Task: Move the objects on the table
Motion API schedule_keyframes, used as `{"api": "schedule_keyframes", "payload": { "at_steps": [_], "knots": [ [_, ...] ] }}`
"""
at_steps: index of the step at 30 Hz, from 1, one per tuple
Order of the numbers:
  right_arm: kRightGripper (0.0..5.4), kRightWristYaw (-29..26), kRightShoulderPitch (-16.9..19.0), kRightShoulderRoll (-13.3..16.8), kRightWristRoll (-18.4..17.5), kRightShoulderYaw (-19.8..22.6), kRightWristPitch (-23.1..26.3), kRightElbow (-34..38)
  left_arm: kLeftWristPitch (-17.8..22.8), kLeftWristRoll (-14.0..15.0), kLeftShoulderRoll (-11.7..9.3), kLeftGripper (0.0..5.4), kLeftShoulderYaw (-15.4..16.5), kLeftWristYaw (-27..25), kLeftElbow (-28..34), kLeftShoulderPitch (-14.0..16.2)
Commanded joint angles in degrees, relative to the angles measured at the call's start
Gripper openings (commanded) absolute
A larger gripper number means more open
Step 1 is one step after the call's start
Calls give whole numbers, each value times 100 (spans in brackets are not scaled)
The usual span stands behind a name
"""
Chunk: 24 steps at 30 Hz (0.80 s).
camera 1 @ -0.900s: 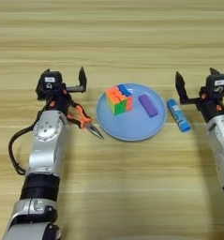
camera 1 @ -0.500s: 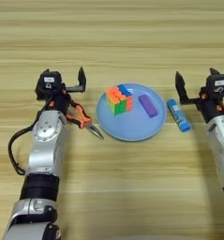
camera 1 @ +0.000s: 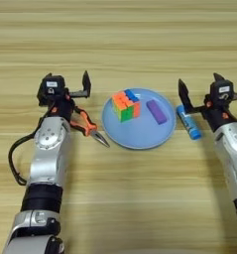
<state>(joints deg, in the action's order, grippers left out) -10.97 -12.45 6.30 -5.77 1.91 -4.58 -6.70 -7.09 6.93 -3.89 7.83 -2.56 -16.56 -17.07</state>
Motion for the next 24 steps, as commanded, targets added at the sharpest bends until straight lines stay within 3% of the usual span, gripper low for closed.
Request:
{"api": "schedule_keyframes", "payload": {
  "at_steps": [1,24],
  "knots": [
    [537,-103,-2,4,104,-157,3,-113,55,-25,-21,540,-3,2,10,16],
    [537,-715,-412,-395,91,-787,-312,-831,74,-21,-23,540,15,12,25,26]
  ]
}}
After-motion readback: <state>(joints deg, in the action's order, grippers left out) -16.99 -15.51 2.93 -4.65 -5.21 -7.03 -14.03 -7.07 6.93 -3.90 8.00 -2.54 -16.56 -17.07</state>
